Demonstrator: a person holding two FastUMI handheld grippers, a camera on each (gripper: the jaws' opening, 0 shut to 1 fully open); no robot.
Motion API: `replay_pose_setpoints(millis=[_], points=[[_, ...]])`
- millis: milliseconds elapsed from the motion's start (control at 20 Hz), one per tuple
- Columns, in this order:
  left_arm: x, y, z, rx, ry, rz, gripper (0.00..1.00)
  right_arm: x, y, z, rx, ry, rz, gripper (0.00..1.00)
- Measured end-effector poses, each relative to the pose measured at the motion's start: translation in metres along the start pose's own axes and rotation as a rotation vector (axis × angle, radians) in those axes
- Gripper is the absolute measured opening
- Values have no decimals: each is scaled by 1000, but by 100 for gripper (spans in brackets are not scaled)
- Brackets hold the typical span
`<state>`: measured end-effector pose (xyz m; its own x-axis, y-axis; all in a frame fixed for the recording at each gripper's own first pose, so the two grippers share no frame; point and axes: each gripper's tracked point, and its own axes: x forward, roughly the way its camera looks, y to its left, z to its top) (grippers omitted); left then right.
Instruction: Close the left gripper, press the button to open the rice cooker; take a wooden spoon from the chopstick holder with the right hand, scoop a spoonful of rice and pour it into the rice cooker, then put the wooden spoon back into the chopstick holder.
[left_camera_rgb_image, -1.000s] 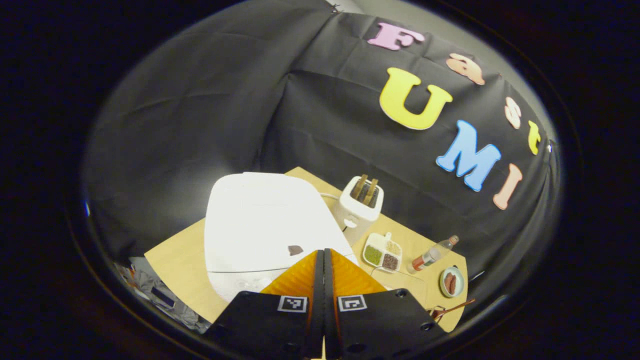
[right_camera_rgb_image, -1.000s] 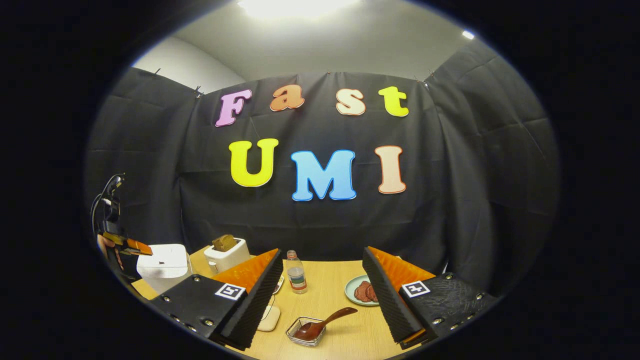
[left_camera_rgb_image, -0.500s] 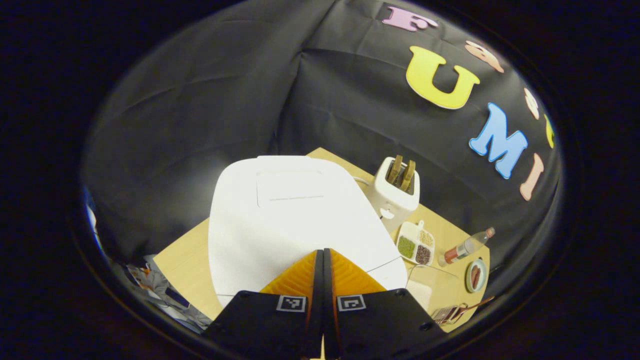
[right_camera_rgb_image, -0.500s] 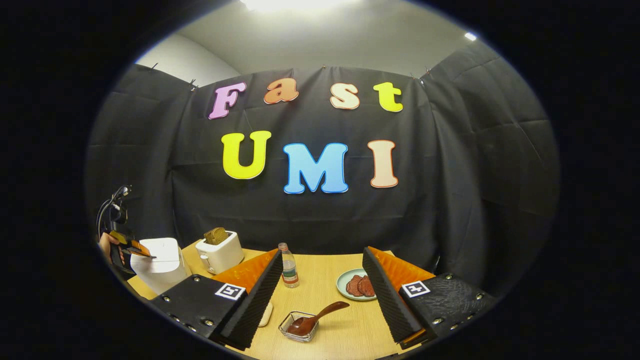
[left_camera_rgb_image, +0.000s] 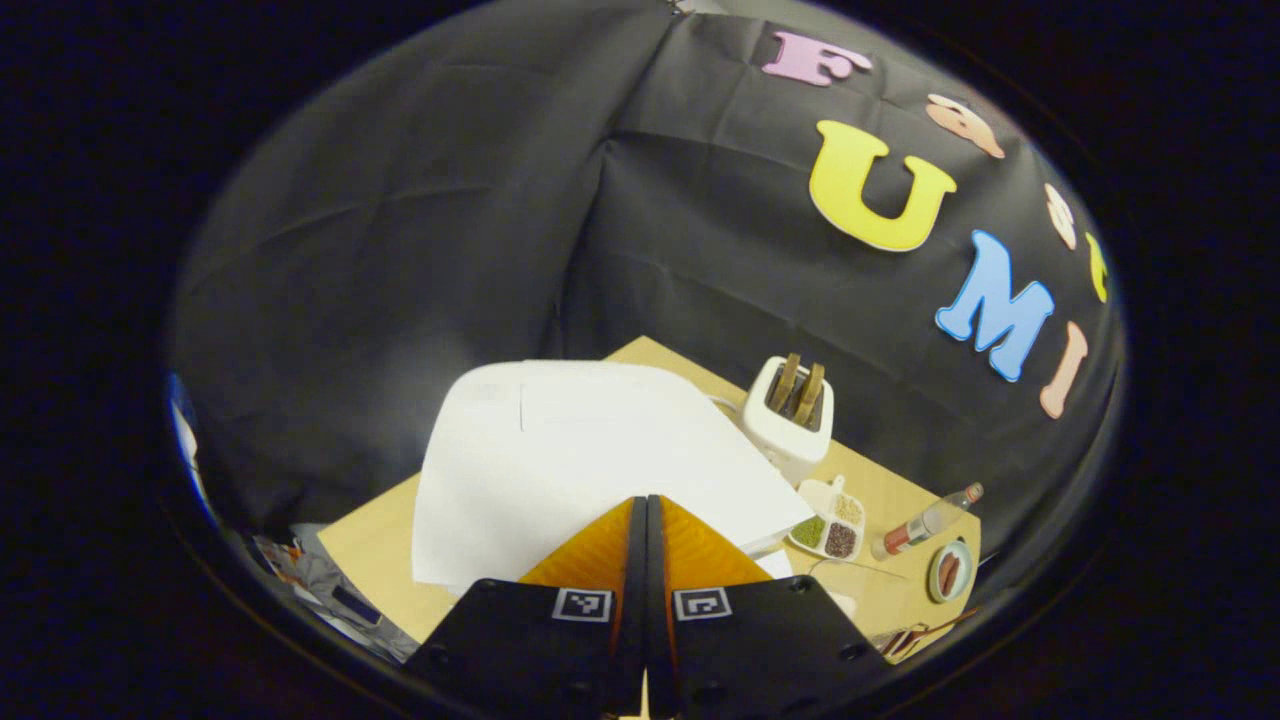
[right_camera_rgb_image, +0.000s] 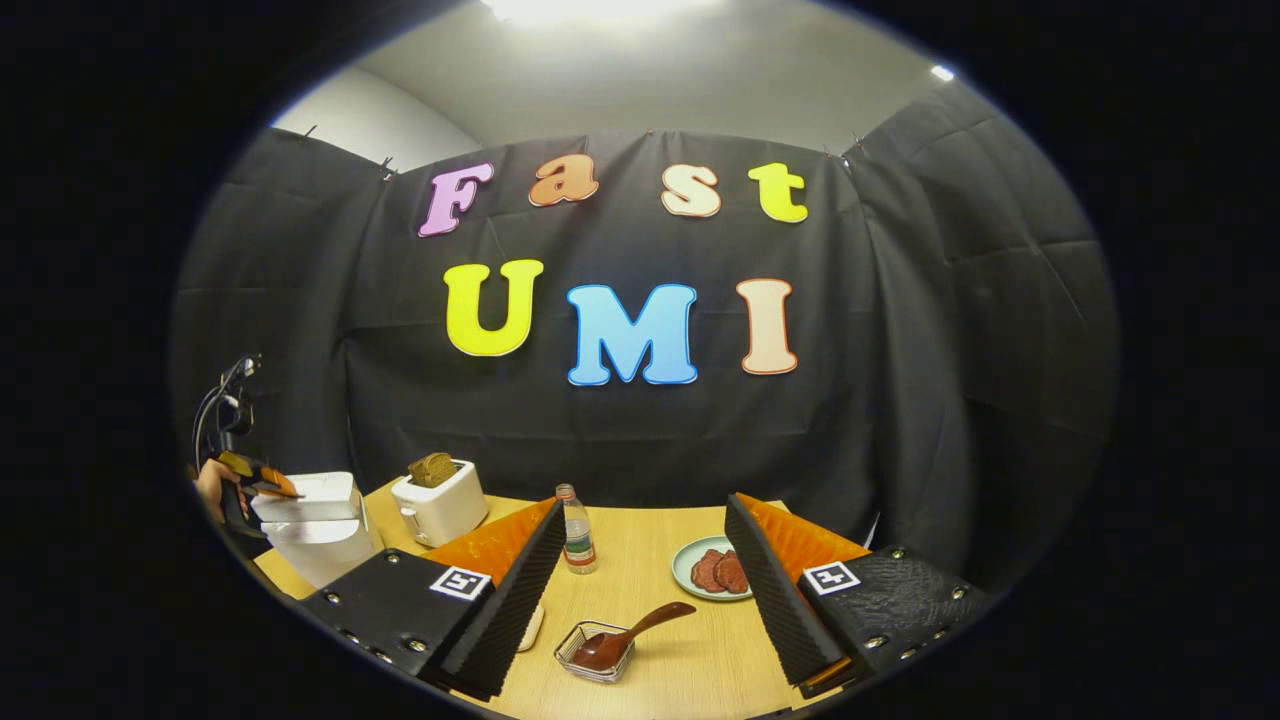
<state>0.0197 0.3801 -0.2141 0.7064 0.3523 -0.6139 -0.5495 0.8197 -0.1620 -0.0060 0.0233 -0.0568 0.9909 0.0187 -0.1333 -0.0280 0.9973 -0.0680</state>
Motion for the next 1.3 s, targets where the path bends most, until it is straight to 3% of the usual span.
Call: replay_pose_setpoints(millis=[200,300,400,450,600,800,1000,1300], points=[[-42,-6,78,76,-225,56,10,1,4,1,17,-8,26,98],[-63,-15,99,65,-306,45,34,0,9,4,19,-29,57,98],[-88,-22,114,63,-400,25,80,0,9,2,33,-33,81,98],[-102,-26,122,72,-458,13,86,1,10,-3,39,-21,92,98],[-142,-39,131,73,-567,-9,88,6,1,-16,45,15,88,98],[-165,-62,101,48,-549,-89,89,22,-20,-55,51,112,37,98],[-186,-79,75,126,-558,-111,89,43,-36,-110,117,253,7,98],[-215,-129,31,238,-556,-180,89,75,-44,-171,182,371,-12,98]])
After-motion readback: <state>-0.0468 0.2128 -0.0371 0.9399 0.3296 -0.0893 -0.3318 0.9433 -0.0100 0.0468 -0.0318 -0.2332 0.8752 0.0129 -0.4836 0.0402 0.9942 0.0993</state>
